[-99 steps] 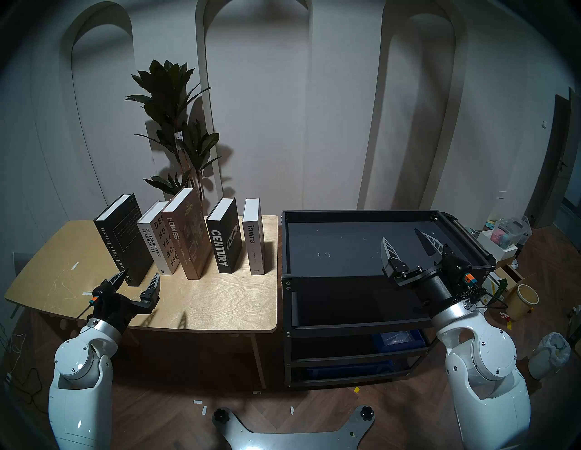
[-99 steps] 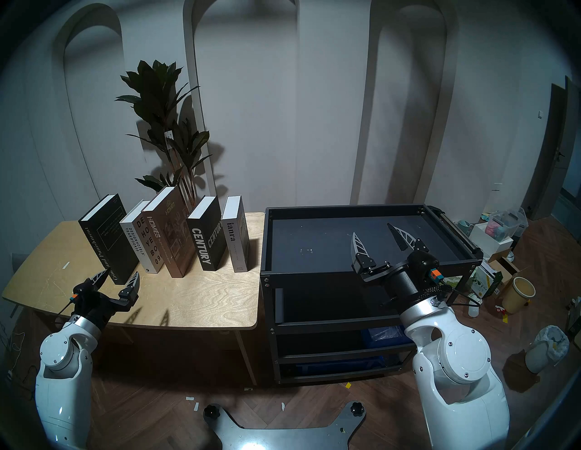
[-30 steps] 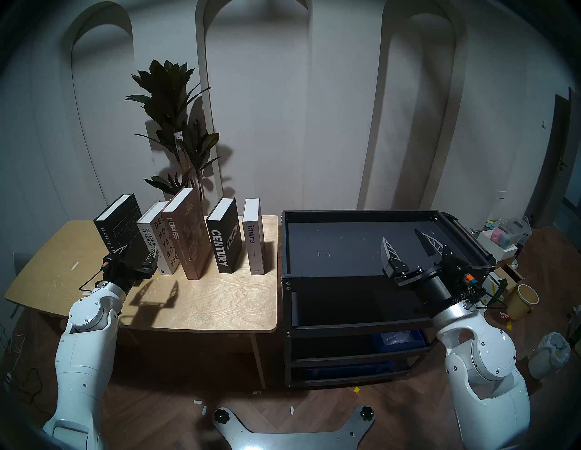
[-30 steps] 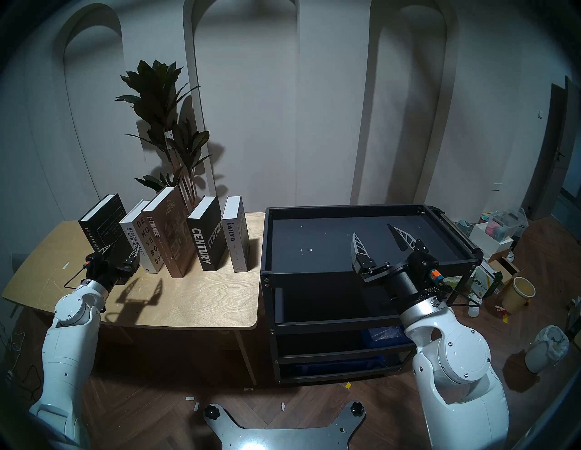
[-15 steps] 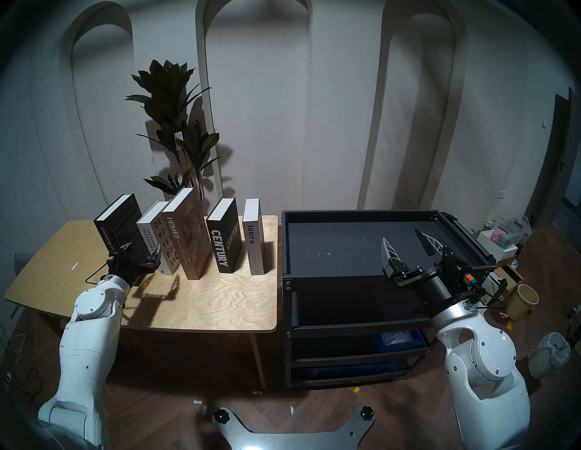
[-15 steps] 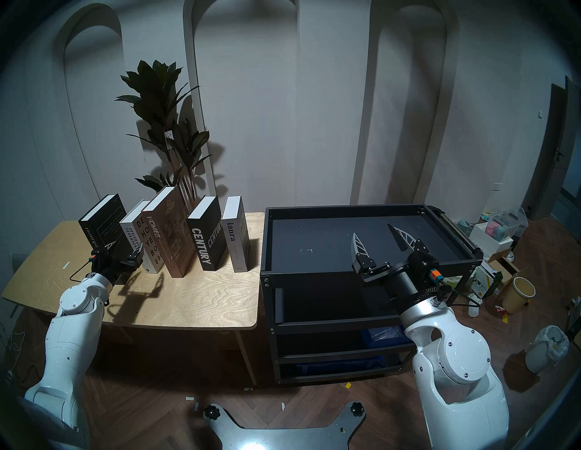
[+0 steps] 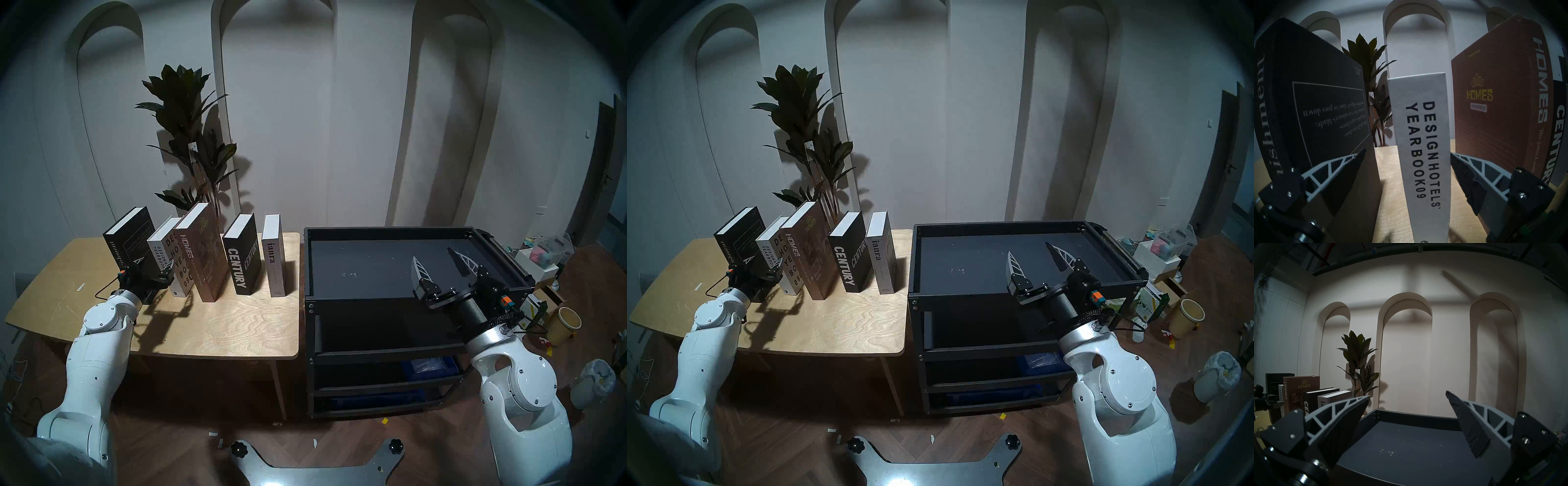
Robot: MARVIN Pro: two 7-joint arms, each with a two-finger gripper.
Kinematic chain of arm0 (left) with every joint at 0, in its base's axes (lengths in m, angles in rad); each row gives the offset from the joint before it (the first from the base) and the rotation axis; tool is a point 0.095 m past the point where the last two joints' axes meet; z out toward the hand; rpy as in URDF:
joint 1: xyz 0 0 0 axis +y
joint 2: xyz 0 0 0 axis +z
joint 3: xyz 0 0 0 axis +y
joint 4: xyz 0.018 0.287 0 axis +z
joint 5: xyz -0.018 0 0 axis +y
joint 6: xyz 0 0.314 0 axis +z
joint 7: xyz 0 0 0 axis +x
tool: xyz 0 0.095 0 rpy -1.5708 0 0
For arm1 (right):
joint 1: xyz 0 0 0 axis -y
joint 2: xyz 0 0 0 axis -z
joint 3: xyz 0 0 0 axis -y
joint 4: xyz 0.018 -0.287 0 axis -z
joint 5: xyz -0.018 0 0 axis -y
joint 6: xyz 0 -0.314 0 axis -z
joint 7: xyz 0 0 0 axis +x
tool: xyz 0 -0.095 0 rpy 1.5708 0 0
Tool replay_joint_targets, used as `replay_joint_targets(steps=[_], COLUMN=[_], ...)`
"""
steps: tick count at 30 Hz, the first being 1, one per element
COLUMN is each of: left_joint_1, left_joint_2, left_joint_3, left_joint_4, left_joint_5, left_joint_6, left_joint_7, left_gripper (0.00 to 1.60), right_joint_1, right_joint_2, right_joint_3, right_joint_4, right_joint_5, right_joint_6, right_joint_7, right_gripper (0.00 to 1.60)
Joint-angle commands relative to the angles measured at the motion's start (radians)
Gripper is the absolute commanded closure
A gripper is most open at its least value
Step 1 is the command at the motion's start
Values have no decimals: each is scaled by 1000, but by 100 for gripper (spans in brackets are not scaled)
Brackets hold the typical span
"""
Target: Move the books from the display table onto the shelf, standing them upright with spines facing out and tallest at one end
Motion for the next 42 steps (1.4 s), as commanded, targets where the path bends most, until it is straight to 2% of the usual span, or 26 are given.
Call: replay_joint_targets(steps=[1,6,14,25,33,42], left_joint_1=[-108,-128,-113,-90,-106,-143], left_joint_2=[15,12,6,-22,-37,-31], left_joint_3=[6,8,-7,-5,15,33], left_joint_4=[32,59,66,0,-8,34], left_joint_5=[-2,-11,-33,-47,-37,-18], left_joint_6=[-31,-48,-69,-52,-43,-53], left_joint_7=[-14,-27,-40,-39,-37,-15], left_gripper=[0,0,0,0,0,2], right_joint_1=[2,2,1,1,1,1], right_joint_2=[1,1,1,1,1,1], right_joint_3=[-1,-1,-1,-1,-1,-1], right_joint_4=[-19,-20,-21,-21,-21,-21], right_joint_5=[-1,-1,-1,-1,-1,-1], right_joint_6=[-3,-3,-2,-2,-2,-2], right_joint_7=[2,2,2,2,2,2], right_gripper=[0,0,0,0,0,0])
